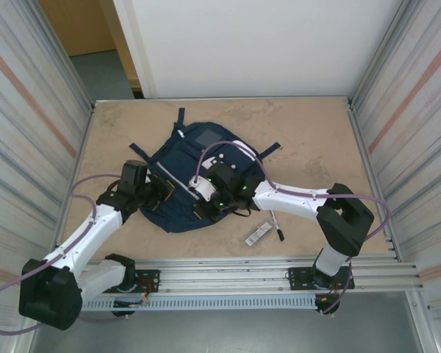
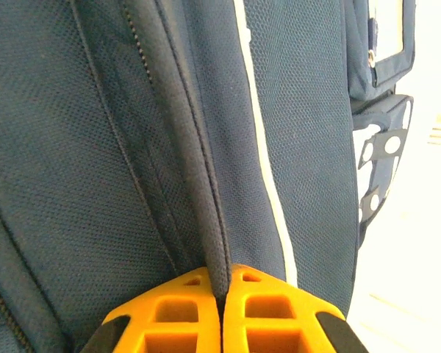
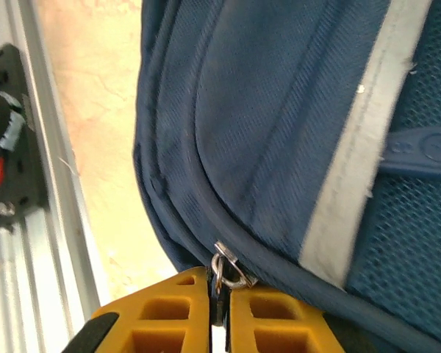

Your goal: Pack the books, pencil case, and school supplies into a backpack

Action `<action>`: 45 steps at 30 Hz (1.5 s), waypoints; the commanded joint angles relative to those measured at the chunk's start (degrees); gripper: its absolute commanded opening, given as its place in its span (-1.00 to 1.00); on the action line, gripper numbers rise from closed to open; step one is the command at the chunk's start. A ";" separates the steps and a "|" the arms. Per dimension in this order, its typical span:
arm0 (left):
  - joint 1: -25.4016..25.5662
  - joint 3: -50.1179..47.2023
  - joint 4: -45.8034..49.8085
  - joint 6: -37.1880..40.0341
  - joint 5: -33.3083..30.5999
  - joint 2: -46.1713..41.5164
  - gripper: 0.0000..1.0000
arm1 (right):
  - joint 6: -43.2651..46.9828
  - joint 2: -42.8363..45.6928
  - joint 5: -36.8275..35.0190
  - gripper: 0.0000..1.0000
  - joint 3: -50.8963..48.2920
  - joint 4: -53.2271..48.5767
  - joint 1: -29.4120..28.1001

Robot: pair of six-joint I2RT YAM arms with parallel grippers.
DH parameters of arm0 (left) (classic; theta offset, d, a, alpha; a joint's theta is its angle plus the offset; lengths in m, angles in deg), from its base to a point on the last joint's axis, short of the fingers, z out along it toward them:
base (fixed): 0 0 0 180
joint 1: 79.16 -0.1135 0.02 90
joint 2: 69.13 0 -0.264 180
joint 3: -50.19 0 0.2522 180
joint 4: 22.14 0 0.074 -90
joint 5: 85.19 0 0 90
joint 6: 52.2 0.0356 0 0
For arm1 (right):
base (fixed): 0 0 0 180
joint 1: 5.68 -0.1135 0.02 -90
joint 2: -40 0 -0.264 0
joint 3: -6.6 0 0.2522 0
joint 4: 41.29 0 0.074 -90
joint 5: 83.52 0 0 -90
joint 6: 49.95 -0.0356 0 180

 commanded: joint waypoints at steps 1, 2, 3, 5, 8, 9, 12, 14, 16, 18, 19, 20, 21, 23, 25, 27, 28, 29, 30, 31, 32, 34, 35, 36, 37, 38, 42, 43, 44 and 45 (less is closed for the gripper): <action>2.41 -0.59 -4.15 -3.09 -2.03 -0.44 -1.00 | -8.21 -3.13 5.63 -0.72 4.57 8.51 -3.24; 2.51 -0.64 -4.11 -3.03 -2.09 -0.04 -1.00 | -9.27 -4.13 5.84 -0.64 5.22 9.41 -3.48; 2.55 -0.78 -4.36 -3.17 -1.96 0.35 -1.00 | -10.15 -4.90 5.67 -0.57 5.73 9.79 -3.57; 2.64 -1.17 -5.47 -2.97 -0.90 1.25 -1.00 | -10.34 -5.34 5.61 -0.44 5.99 10.17 -3.58; 2.56 -0.81 -5.18 -0.47 0.41 2.44 -1.00 | -9.33 -3.55 7.46 -0.21 4.05 12.02 -2.88; 2.48 -0.34 -4.27 0.67 0.57 2.72 -1.00 | -8.68 -2.36 8.60 -0.16 3.26 12.01 -2.40; 1.10 0.65 -2.87 3.19 3.35 3.60 -1.00 | -2.76 2.84 11.78 -0.07 -0.02 9.84 -1.35; 0.22 0.96 -2.97 4.14 5.14 3.86 -1.00 | 4.76 7.02 10.58 -0.05 -1.76 6.12 -1.51; -0.11 1.43 -2.45 5.07 5.79 4.11 -1.00 | 11.36 11.19 5.14 -0.03 -3.87 4.39 -1.93; -0.34 2.13 -2.01 5.49 6.63 4.30 -1.00 | 17.76 15.12 2.61 0.00 -6.62 4.21 -1.14; -0.35 2.37 -2.08 5.53 6.90 4.36 -1.00 | 20.75 16.55 2.51 0.02 -8.00 4.45 -0.70; -0.35 2.58 -2.10 5.78 7.15 4.43 -1.00 | 23.82 17.96 1.42 0.04 -9.75 5.51 -0.17; -0.35 2.62 -2.18 5.83 7.43 4.58 -1.00 | 26.68 18.83 -0.76 0.06 -11.34 6.95 0.35; -0.34 2.55 -2.38 6.05 8.15 4.97 -1.00 | 31.87 19.10 -5.84 0.08 -12.86 8.52 1.25; -0.28 2.46 -2.82 5.94 9.35 5.64 -1.00 | 35.55 17.54 -11.69 0.08 -12.67 9.09 1.87; -0.19 2.48 -3.30 5.93 10.56 6.49 -1.00 | 39.63 14.69 -15.00 0.09 -11.72 9.16 2.37; -0.08 2.45 -3.47 6.02 10.86 6.67 -1.00 | 41.95 13.21 -16.65 0.08 -11.32 9.59 2.32; 0.06 2.41 -3.58 6.18 10.95 6.94 -1.00 | 44.24 11.51 -18.15 0.08 -10.80 10.02 2.37; 0.17 2.37 -3.58 6.26 10.97 7.11 -1.00 | 46.31 10.02 -18.80 0.08 -9.92 9.34 2.50; 0.18 2.18 -3.61 6.22 10.94 7.25 -1.00 | 48.30 8.93 -18.16 0.09 -8.91 7.44 2.67; 0.18 2.07 -3.78 6.21 11.16 7.30 -1.00 | 50.81 7.61 -17.62 0.08 -7.53 4.85 2.64; 0.18 2.24 -4.01 6.41 11.64 7.44 -1.00 | 53.67 5.18 -18.55 0.06 -5.45 3.15 2.22; 0.33 2.46 -4.01 6.69 11.66 7.54 -1.00 | 54.58 4.17 -19.07 0.05 -5.19 4.49 2.03; 0.28 2.53 -4.05 7.04 11.80 7.62 -1.00 | 55.04 3.47 -19.30 0.01 -5.10 5.96 1.91; 0.28 2.56 -4.20 7.44 12.02 7.66 -1.00 | 54.80 2.74 -19.10 -0.09 -4.79 7.37 1.97; 0.21 2.72 -4.47 7.93 12.11 7.66 -0.92 | 53.96 2.23 -17.95 -0.35 -4.05 7.51 2.23; 0.60 6.79 0.76 15.56 11.97 5.67 -0.24 | 48.49 2.50 -9.15 -0.92 -1.58 6.98 4.40; 1.80 8.37 4.02 18.40 9.84 4.35 -0.15 | 46.21 2.97 -5.90 -0.98 -1.53 7.72 5.38; 3.44 9.40 6.61 20.47 7.01 2.84 -0.09 | 44.04 3.28 -3.20 -1.00 -1.41 8.27 6.29; 5.10 9.87 8.42 21.87 4.96 1.69 -0.07 | 42.51 3.62 -1.43 -1.00 -1.41 8.58 6.74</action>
